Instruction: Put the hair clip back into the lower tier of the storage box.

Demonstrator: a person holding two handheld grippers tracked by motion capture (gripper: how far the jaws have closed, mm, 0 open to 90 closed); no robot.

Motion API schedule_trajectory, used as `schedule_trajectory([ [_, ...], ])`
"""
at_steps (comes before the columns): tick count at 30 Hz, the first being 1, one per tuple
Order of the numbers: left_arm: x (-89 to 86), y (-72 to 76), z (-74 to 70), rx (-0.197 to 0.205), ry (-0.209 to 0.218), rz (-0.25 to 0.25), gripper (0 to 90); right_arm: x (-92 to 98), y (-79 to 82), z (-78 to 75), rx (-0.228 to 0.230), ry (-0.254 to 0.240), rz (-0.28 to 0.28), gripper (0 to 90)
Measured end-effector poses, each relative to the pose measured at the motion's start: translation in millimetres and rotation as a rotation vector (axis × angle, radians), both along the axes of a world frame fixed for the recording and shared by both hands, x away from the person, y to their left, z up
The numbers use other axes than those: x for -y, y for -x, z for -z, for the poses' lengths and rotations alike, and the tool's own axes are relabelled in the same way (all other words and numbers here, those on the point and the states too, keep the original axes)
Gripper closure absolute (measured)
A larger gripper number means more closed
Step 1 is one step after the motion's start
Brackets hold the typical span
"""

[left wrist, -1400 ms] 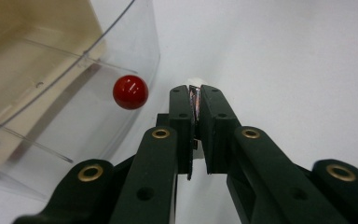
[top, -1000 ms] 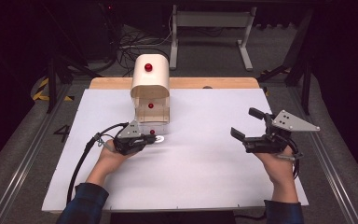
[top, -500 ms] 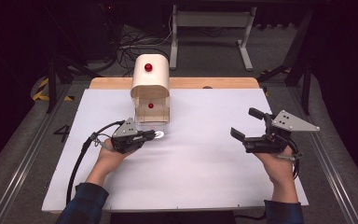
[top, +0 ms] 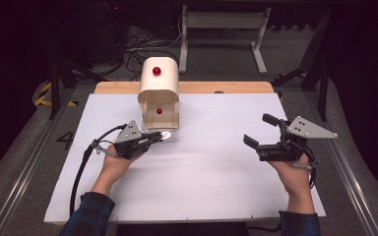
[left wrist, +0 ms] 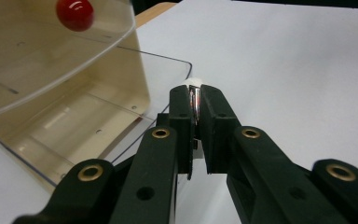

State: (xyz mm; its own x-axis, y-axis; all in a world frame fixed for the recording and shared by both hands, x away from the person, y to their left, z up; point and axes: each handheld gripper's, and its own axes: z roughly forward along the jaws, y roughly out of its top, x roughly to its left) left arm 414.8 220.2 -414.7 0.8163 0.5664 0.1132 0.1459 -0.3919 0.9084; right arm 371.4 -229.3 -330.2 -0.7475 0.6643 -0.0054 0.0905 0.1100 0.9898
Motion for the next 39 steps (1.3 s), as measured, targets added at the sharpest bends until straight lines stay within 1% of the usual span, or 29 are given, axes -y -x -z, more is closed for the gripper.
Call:
schedule_trajectory([
  [3,-1.6,-1.2,-0.1,0.003,0.013,-0.006,84.0,0.1,0.1,0.0,-0.001,0.001,0.001,3.3],
  [7,-2.1,-2.9,0.4,0.005,0.015,-0.011,84.0,0.2,0.0,0.1,-0.001,0.001,0.002,3.3],
  [11,-2.8,-3.7,0.0,0.015,0.02,-0.031,84.0,-0.1,0.0,0.3,-0.005,0.0,0.002,3.3],
  [14,-3.8,-4.4,-0.6,0.017,0.032,-0.042,84.0,-0.1,-0.5,0.8,-0.003,0.004,0.001,3.3],
  [15,-4.2,-4.9,-0.8,0.024,0.029,-0.047,84.0,-0.2,-0.5,1.0,-0.004,0.004,0.002,3.4],
  [18,-5.0,-5.9,-0.7,0.027,0.032,-0.06,84.0,-0.2,-0.6,1.2,-0.004,0.003,0.0,3.3],
  [20,-5.4,-6.6,-0.7,0.027,0.043,-0.071,84.0,-0.2,-0.7,1.3,-0.004,0.002,0.001,3.3],
  [22,-6.2,-7.4,-1.1,0.038,0.045,-0.081,83.9,0.0,-0.7,1.4,-0.005,0.0,0.003,3.3],
  [25,-6.4,-8.4,-1.1,0.038,0.051,-0.089,83.9,0.5,-0.9,1.5,-0.005,0.002,0.005,3.3],
  [30,-5.8,-9.9,-0.2,0.054,0.057,-0.112,83.9,0.7,-1.0,1.9,-0.009,0.004,0.006,3.3],
  [31,-5.5,-9.7,0.2,0.052,0.064,-0.114,83.9,0.8,-1.1,2.1,-0.01,0.003,0.006,3.4],
  [36,-6.5,-10.8,0.4,0.062,0.068,-0.129,83.9,1.2,-1.2,2.4,-0.009,0.005,0.007,3.3],
  [39,-7.0,-11.3,0.9,0.06,0.077,-0.138,83.8,1.1,-1.4,2.7,-0.008,0.004,0.006,3.3],
])
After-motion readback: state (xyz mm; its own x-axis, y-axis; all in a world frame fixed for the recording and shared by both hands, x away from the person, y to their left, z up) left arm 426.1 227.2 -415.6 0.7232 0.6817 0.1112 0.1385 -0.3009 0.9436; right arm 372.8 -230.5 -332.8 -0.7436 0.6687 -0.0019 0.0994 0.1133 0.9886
